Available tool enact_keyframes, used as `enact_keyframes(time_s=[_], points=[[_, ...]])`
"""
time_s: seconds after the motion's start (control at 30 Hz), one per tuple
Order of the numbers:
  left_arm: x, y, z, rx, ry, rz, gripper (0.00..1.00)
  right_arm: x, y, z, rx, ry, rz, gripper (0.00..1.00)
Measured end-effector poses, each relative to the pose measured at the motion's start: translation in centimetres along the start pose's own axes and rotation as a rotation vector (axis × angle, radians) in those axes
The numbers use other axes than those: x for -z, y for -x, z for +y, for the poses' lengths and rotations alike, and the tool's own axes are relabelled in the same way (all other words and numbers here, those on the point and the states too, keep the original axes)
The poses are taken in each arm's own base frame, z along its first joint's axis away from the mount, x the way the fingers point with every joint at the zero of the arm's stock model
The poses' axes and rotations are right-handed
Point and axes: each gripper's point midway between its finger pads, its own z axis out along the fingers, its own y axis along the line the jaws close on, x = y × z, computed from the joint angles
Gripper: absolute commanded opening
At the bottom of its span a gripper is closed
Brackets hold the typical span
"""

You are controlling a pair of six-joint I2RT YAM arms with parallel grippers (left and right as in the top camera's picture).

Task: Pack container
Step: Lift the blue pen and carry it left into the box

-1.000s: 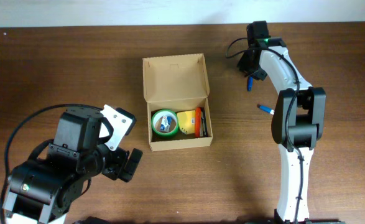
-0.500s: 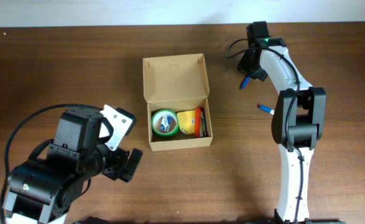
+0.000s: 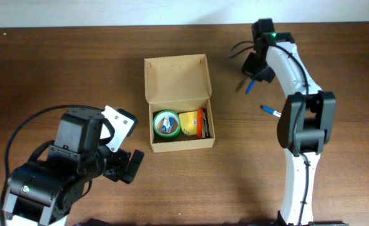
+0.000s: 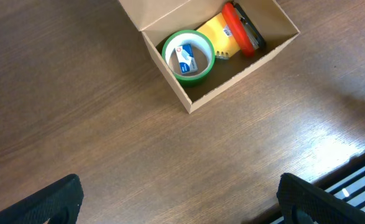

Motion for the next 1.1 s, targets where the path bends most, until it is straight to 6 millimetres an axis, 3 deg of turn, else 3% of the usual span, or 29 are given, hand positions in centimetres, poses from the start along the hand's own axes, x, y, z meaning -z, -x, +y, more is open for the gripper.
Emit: enact_keyframes(time_s=[0.23,0.4,0.5,0.73,1.1], points=[[0.0,0.0,0.0,0.0,0.0,0.0,1.0,9.0,0.8,1.8,0.025,0.161,-0.075,0.04],[0.0,0.0,0.0,0.0,0.0,0.0,1.0,14.7,-0.2,2.8,0.099,0.231,-0.129,0.04],[0.0,0.0,0.0,0.0,0.0,0.0,1.0,16.9,-2.0,4.5,0.204,0.26,-0.149,0.04],[0.0,0.0,0.0,0.0,0.0,0.0,1.0,19.3,-8.3,9.1,0.536,0.301,-0.13,0.04],[0.0,0.0,0.0,0.0,0.0,0.0,1.0,19.9,-16.2,12.4,1.079,0.303,-0.092,0.04]])
